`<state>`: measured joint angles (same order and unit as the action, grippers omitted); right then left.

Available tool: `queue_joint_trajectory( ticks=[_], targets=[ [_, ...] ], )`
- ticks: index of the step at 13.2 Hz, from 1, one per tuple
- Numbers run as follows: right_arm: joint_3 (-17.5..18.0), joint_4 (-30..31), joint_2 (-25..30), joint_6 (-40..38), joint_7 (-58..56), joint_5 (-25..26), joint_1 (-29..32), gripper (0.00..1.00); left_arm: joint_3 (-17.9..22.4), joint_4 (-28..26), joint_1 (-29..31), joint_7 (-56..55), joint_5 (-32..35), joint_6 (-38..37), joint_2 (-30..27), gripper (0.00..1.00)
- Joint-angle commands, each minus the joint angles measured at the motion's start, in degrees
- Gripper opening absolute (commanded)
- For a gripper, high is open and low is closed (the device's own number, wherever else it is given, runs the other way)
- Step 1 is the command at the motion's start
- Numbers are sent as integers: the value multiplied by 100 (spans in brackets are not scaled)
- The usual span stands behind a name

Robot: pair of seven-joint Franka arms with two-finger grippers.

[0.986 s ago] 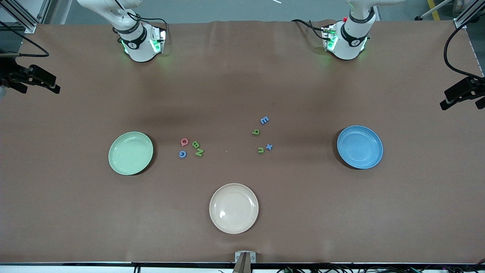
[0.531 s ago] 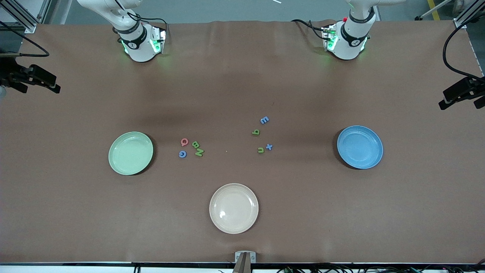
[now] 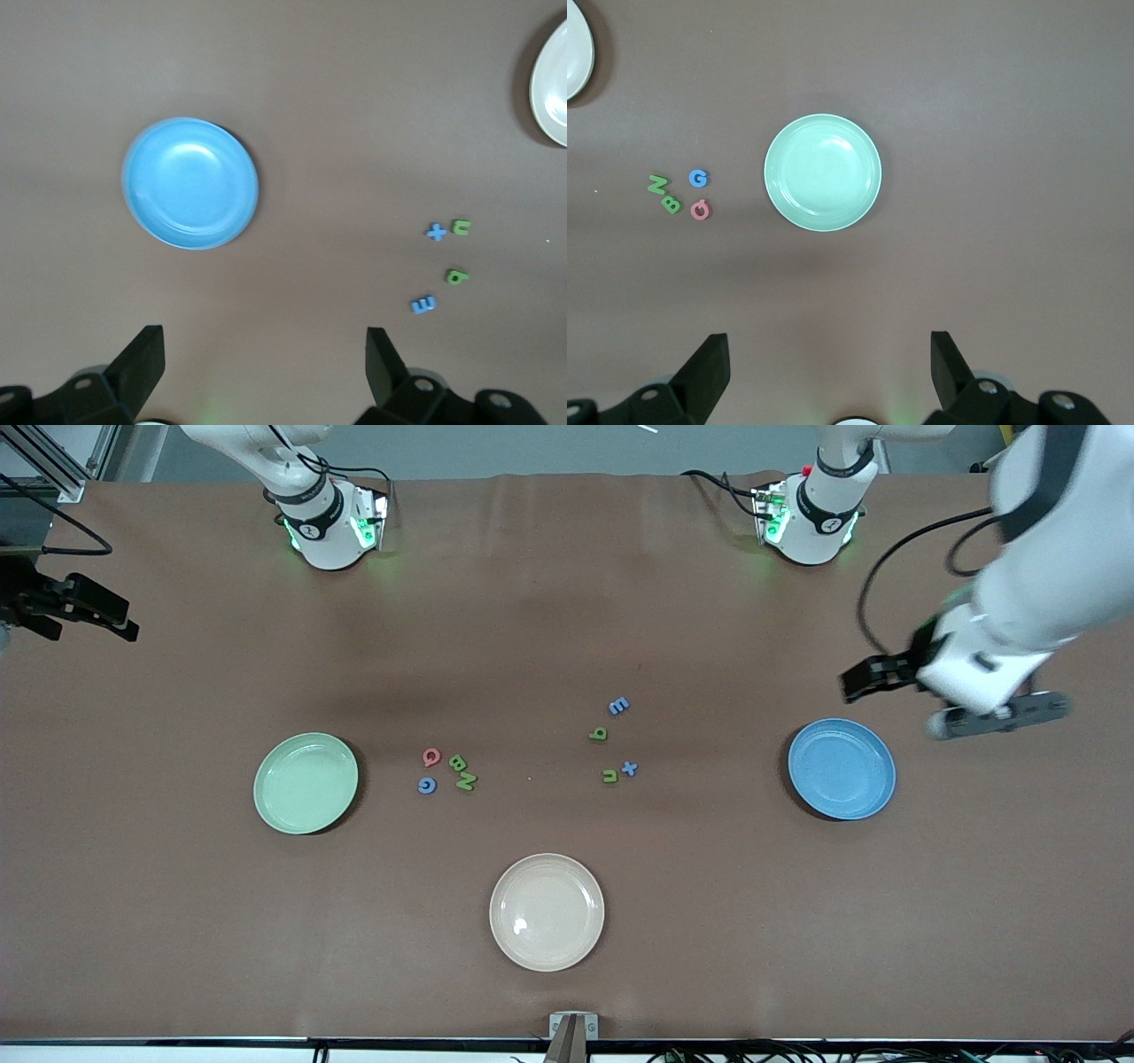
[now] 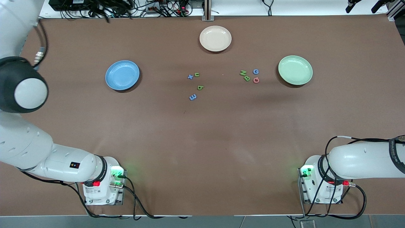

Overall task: Sort upper and lower case letters into plates
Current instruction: 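Reach the left gripper to the blue x while the right gripper reaches the G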

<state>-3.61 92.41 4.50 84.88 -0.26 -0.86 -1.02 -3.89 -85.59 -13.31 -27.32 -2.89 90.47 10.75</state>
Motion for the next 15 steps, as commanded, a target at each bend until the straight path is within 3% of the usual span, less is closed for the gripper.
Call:
queue_joint_trajectory(
  ticks=[1,7,9,13,15],
  targets=[
    [1,23,25,-33,122,-19,31,100,20,104,-459,-396,113,399,706,100],
    [-17,-109,-686,256,52,42,58,100,37,95,-1550,-1889,279,2121,2131,100],
    [-25,-135,-915,397,35,68,136,100,20,87,-1700,-2136,429,2814,2430,100],
    [1,-118,-1303,582,166,182,-73,100,20,-9,-1973,-2137,430,3467,2818,100],
    [18,-118,-1425,792,865,104,-240,100,11,-229,-2000,-2094,430,3809,2889,100]
  ],
)
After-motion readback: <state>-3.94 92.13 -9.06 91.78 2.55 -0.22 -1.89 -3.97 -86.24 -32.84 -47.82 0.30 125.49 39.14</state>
